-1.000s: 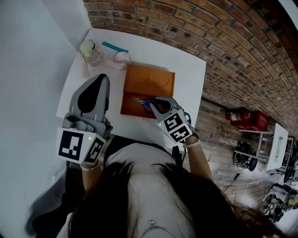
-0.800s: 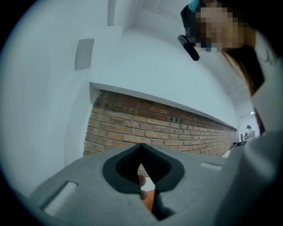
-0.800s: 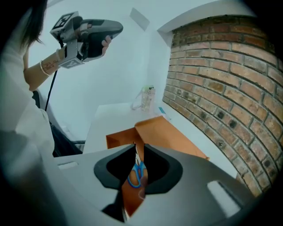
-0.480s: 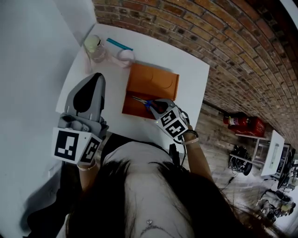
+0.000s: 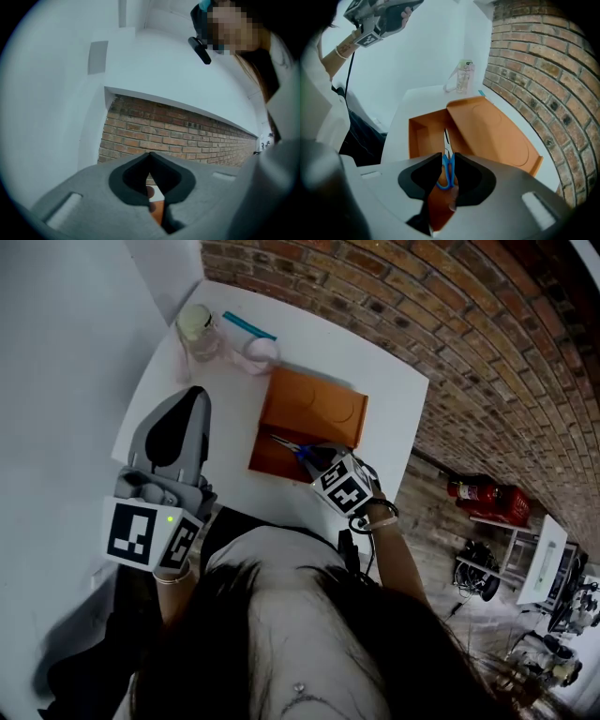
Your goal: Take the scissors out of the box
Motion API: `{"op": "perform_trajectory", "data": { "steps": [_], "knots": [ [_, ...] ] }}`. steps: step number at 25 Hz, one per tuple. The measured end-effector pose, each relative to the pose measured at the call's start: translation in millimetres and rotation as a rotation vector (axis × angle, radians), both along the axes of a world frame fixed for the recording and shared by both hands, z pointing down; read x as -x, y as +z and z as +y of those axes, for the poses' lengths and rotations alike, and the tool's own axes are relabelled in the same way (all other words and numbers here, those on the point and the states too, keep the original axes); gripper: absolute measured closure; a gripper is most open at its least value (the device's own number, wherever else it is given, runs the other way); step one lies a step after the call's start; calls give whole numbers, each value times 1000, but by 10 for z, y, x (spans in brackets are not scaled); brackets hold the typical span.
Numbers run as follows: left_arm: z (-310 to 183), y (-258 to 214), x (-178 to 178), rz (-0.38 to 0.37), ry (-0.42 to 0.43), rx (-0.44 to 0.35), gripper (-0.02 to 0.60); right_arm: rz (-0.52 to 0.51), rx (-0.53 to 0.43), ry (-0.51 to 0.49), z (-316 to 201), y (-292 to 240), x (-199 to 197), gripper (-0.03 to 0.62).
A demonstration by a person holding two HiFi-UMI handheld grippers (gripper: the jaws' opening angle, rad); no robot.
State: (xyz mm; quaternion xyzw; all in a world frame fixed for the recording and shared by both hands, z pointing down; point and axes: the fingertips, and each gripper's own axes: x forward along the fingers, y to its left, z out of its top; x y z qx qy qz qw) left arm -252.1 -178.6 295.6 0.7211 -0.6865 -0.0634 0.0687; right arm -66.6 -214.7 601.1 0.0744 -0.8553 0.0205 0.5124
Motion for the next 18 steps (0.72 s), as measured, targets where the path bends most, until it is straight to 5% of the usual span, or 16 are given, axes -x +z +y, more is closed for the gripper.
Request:
{"op": "perform_trajectory", "data": {
  "steps": [18],
  "knots": [
    [-93, 141, 104, 16, -35, 41, 580, 165, 76, -52, -40, 413, -72, 476]
  ]
}}
